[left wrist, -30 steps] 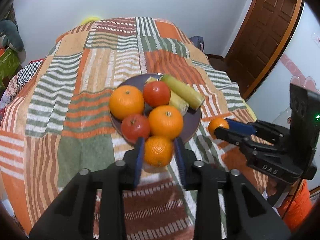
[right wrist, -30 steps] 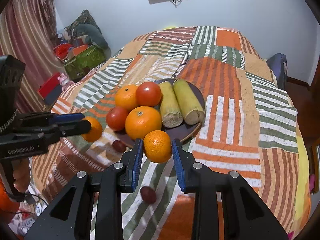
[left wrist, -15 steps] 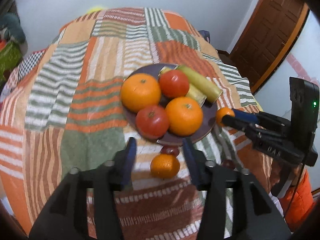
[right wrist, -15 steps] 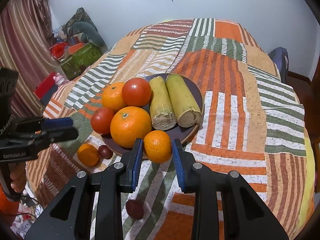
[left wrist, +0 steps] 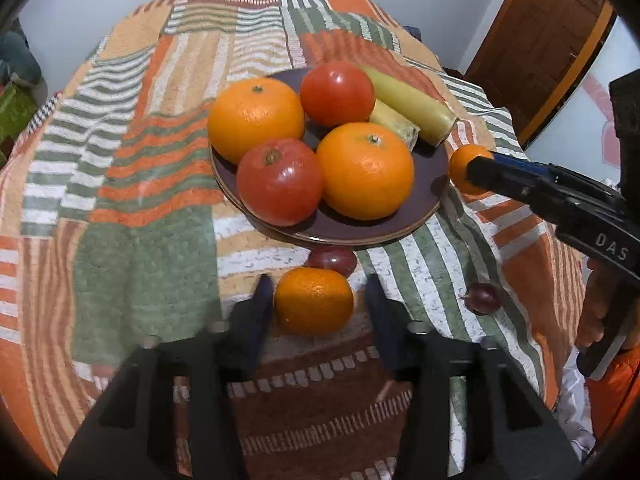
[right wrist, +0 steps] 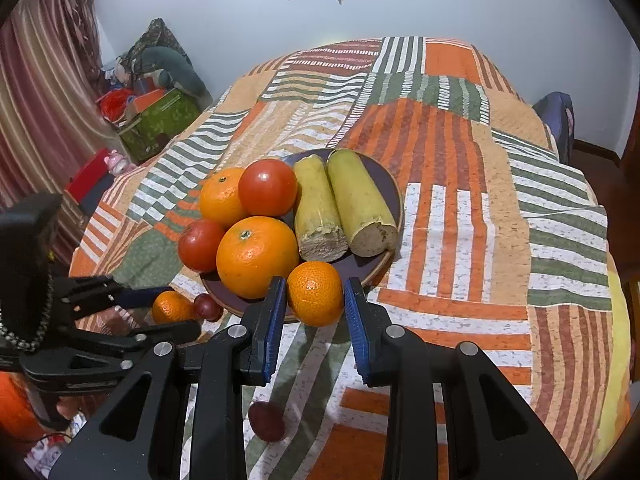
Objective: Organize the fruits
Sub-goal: 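Set the small orange on the plate with the left tool while the right tool sets its orange there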
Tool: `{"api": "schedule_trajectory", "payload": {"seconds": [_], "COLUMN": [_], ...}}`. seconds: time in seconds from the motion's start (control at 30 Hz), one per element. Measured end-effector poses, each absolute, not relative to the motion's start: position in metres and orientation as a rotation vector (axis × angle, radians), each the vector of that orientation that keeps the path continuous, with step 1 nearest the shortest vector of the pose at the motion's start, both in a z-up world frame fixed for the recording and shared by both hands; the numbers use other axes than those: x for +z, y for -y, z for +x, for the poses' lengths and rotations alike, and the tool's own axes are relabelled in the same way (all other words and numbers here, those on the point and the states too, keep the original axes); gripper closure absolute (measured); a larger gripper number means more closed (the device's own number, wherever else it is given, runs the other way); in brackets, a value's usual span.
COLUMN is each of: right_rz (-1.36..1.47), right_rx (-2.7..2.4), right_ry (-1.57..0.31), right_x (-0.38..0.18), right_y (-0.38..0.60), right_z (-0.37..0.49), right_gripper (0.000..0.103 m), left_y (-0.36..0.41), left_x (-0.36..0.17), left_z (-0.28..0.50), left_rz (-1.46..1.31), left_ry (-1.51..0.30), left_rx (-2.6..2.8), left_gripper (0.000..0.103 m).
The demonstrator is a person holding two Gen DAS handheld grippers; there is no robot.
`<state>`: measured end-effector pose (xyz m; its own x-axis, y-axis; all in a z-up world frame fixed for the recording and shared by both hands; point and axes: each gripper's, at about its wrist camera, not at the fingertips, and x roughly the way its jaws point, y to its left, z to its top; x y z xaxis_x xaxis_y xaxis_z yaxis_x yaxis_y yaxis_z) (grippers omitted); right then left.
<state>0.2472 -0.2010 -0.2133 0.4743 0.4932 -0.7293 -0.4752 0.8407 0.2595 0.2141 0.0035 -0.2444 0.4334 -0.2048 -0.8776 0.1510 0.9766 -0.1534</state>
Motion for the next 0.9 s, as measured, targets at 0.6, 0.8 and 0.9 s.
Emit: {"api": "schedule_trajectory", "payload": {"seconds": [0.6, 0.8, 0.9], "right_rz": [-0.001, -0.037, -0.035], "right_rx": [0.602, 0.603, 0.603], "right_ry": [-0.892, -0.888, -0.899], "right_x": [-0.217, -0.219, -0.223], "right_y": [0.194, 0.188, 0.187], "right_z": [0.258, 0.263, 0.266], "right_gripper": [0.076, 0.076, 0.076], "left_y": [-0.016, -0.013, -0.011], "left_x": [-0.180, -0.185, -0.188], "left_z": [0.234, 0.256, 0.265], "left_rz": [-0.060, -0.074, -0.082], "left_ry": [-0.929, -0.935, -0.937], "left_rx": [-0.205, -0.208, -0.209], "left_gripper": [0.065, 0.065, 0.065]}}
